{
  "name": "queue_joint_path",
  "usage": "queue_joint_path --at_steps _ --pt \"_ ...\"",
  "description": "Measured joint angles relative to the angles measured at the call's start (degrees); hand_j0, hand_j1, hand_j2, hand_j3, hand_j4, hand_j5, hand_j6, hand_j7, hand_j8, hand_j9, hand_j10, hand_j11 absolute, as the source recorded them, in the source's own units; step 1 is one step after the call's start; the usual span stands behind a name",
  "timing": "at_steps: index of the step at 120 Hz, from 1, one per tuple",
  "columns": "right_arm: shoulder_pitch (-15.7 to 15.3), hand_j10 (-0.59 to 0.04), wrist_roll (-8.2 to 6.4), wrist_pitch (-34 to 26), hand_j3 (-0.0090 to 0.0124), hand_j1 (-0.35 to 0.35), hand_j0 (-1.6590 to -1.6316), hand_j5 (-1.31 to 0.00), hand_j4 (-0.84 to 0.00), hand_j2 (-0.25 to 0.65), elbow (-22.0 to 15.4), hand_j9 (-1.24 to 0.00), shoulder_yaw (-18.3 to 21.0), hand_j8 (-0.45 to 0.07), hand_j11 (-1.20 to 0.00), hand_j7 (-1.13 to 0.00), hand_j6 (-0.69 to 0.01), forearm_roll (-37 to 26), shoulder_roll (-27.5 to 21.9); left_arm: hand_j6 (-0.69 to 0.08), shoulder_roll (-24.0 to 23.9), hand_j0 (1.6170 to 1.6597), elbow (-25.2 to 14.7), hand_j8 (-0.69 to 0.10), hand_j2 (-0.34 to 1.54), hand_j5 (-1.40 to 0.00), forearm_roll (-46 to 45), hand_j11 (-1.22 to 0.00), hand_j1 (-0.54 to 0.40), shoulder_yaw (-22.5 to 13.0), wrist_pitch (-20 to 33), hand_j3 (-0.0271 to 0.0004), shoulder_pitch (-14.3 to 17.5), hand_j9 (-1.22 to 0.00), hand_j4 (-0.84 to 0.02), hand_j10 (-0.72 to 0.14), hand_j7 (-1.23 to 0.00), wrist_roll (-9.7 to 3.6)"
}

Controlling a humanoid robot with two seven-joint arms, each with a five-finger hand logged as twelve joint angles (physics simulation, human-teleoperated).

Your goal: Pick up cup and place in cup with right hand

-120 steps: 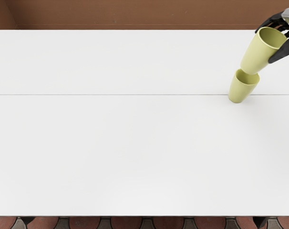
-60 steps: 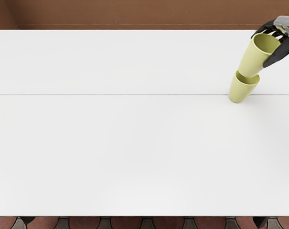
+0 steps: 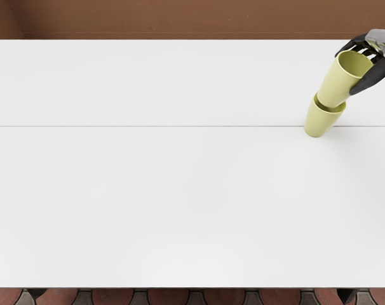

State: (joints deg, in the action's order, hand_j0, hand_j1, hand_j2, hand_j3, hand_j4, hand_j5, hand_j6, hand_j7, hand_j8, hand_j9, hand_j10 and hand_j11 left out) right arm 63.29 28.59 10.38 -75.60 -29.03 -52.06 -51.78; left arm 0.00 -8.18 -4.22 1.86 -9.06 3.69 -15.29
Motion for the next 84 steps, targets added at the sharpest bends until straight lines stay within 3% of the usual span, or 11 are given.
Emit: queue_joint_path --at_steps 41,47,60,65,84 --pt "-0.2 -0.443 -0.42 -0.5 -0.0005 0.123 -1.6555 -0.61 -0.405 0.033 0.9 -0.61 0.8 -0.305 -0.61 -0.59 -0.287 0.0 0.0 0.000 0.0 1.6581 0.0 0.000 0.00 0.00 0.0 0.00 0.349 0.0 0.0 -0.0001 0.0 0.00 0.000 0.000 0.00 0.00" --pt "-0.3 -0.443 -0.43 -0.5 0.0002 0.126 -1.6556 -0.61 -0.405 0.040 1.1 -0.61 0.8 -0.305 -0.61 -0.59 -0.287 0.0 0.3 0.000 0.0 1.6581 0.0 0.000 0.00 0.00 0.0 0.00 0.349 0.0 0.0 -0.0001 0.0 0.00 0.000 0.000 0.00 0.00" --pt "-0.3 -0.444 -0.45 -0.5 -0.0009 0.127 -1.6556 -0.60 -0.405 0.041 1.8 -0.60 0.9 -0.307 -0.60 -0.59 -0.288 0.0 0.7 0.000 0.0 1.6581 0.0 0.000 0.00 0.00 0.0 0.00 0.349 0.0 0.0 -0.0001 0.0 0.00 0.000 0.000 0.00 0.00" --pt "-0.4 -0.444 -0.45 -0.5 0.0001 0.127 -1.6556 -0.60 -0.403 0.040 2.0 -0.60 0.9 -0.309 -0.60 -0.59 -0.288 0.0 0.8 0.000 0.0 1.6581 0.0 0.000 0.00 0.00 0.0 0.00 0.349 0.0 0.0 -0.0001 0.0 0.00 0.000 0.000 0.00 0.00" --pt "-0.4 -0.429 -0.46 -0.9 0.0002 0.139 -1.6561 -0.59 -0.393 0.055 2.4 -0.59 0.9 -0.303 -0.59 -0.58 -0.273 0.1 1.0 0.000 0.0 1.6581 0.0 0.000 0.00 0.00 0.0 0.00 0.349 0.0 0.0 -0.0001 0.0 0.00 0.000 0.000 0.00 0.00"
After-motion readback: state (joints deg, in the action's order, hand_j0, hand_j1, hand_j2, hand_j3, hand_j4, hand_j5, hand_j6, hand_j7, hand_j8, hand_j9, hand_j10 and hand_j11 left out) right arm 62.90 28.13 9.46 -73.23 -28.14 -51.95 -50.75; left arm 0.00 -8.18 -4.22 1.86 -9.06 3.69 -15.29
